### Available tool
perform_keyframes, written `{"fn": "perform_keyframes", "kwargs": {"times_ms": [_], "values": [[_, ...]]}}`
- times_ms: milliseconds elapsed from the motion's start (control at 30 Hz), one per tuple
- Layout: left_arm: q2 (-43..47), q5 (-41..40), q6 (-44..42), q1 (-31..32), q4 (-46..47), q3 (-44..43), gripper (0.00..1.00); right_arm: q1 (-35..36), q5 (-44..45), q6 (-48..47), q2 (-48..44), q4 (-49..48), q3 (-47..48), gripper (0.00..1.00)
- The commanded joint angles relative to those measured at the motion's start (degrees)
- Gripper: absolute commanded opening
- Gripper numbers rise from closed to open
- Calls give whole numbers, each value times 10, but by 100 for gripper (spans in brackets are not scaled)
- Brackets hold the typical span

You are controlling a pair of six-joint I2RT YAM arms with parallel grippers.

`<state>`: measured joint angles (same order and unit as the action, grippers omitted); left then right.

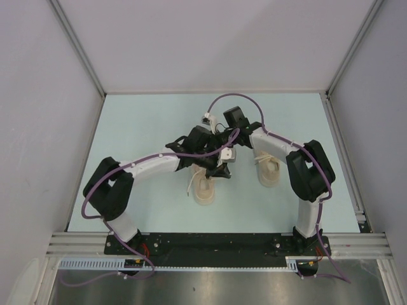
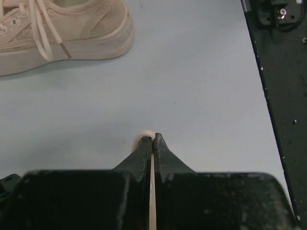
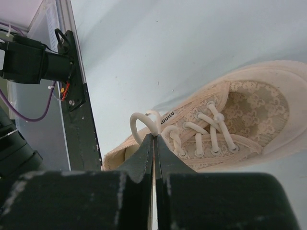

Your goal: Tie the shoes

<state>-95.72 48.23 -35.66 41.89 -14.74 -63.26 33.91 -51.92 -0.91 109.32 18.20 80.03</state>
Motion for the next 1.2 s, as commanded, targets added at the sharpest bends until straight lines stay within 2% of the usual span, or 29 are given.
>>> {"fn": "perform_keyframes", "kwargs": {"times_ms": [0,167,300,333,367,467,533,600,700,833,867,967,1067,1167], "values": [[-13,-3,103,11,144,19,0,1,-25,6,10,-16,9,0],[-22,-43,108,15,190,58,0,3,-29,6,12,-18,9,0],[-15,-55,89,22,190,91,1,5,-31,5,15,-11,9,0],[6,-55,81,24,190,101,3,5,-31,4,16,-11,9,0],[17,-55,67,26,189,110,15,6,-32,3,15,-9,8,0],[88,-53,85,27,195,146,34,9,-32,-1,17,-5,9,0],[120,-59,157,27,183,142,43,11,-30,-7,17,-4,9,0],[174,-51,188,27,133,120,44,13,-29,-10,15,-2,9,0],[270,-55,231,17,125,147,45,17,-28,-13,14,-4,9,0],[348,-45,283,-64,118,218,43,19,-28,-10,13,-9,9,0],[354,-43,286,-112,112,229,43,20,-27,-10,12,-10,10,0],[347,-39,303,-194,116,256,45,21,-27,-8,13,-11,9,0],[317,-17,341,-232,145,271,48,24,-27,-4,12,-16,9,0],[297,-2,384,-235,217,295,50,27,-23,2,11,-25,10,0]]}}
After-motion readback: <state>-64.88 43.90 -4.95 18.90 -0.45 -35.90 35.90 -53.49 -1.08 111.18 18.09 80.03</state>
